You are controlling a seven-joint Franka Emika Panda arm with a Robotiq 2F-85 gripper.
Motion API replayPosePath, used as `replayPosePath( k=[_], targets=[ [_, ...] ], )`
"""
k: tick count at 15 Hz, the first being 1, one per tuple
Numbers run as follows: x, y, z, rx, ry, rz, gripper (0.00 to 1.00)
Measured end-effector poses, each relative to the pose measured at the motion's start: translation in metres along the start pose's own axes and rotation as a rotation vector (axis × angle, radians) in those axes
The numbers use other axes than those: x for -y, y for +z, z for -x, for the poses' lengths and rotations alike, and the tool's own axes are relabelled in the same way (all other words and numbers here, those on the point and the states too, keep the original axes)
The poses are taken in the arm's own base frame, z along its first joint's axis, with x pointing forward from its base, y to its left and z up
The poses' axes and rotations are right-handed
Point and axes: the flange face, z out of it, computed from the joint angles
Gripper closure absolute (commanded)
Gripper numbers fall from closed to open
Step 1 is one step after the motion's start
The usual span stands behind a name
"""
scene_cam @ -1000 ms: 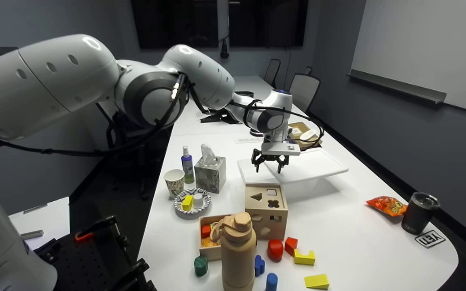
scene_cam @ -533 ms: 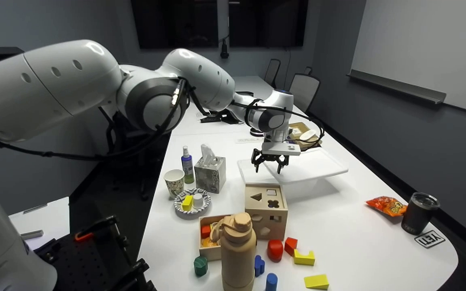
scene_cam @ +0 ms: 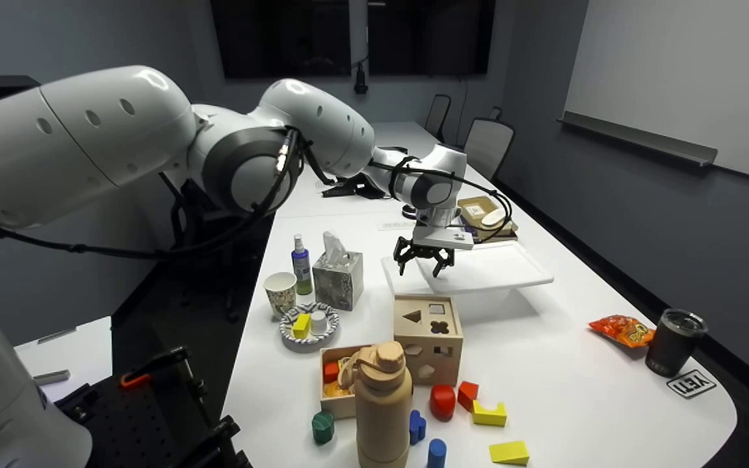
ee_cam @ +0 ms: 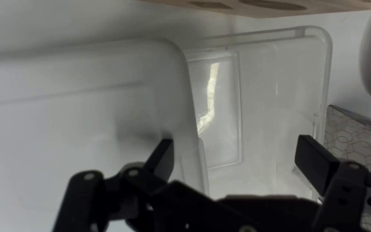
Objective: Move the white container forward
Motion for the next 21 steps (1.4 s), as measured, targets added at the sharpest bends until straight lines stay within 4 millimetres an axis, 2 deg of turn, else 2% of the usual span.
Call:
replayPosePath(
  k=[21],
  targets=[
    [0.035, 0.018, -0.023, 0.013, -0.041, -0.125, 0.00]
  ],
)
